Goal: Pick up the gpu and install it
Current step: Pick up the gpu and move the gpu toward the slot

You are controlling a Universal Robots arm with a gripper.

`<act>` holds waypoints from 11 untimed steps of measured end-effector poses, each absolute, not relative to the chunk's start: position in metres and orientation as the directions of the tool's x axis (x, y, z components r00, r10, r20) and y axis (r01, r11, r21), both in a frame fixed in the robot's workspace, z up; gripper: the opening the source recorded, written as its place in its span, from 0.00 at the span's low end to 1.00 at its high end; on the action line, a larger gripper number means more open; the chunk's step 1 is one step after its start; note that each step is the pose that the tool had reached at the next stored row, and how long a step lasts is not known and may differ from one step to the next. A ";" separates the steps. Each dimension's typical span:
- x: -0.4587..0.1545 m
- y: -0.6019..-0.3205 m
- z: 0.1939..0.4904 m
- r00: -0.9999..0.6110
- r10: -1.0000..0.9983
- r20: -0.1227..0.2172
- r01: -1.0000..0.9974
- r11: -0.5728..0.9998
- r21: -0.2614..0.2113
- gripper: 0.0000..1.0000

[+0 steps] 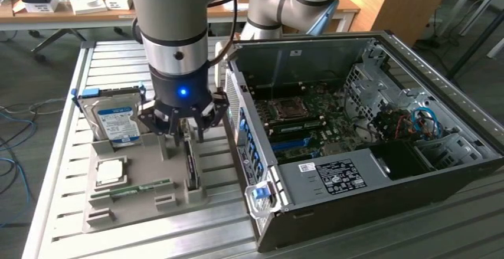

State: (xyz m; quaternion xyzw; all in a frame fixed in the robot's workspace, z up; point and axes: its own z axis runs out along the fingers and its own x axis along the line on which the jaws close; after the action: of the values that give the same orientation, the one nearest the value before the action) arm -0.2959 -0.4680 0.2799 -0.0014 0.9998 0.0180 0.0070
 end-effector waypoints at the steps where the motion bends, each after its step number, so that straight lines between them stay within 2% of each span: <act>1: -0.296 -0.468 0.280 -1.000 -0.002 -0.014 -0.003 0.999 0.036 0.47; 11: -0.296 -0.469 0.266 -1.000 -0.003 -0.014 -0.003 0.999 0.036 0.47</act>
State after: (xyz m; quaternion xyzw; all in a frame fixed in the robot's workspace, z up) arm -0.2959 -0.4688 0.2665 -0.0014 0.9998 0.0180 0.0070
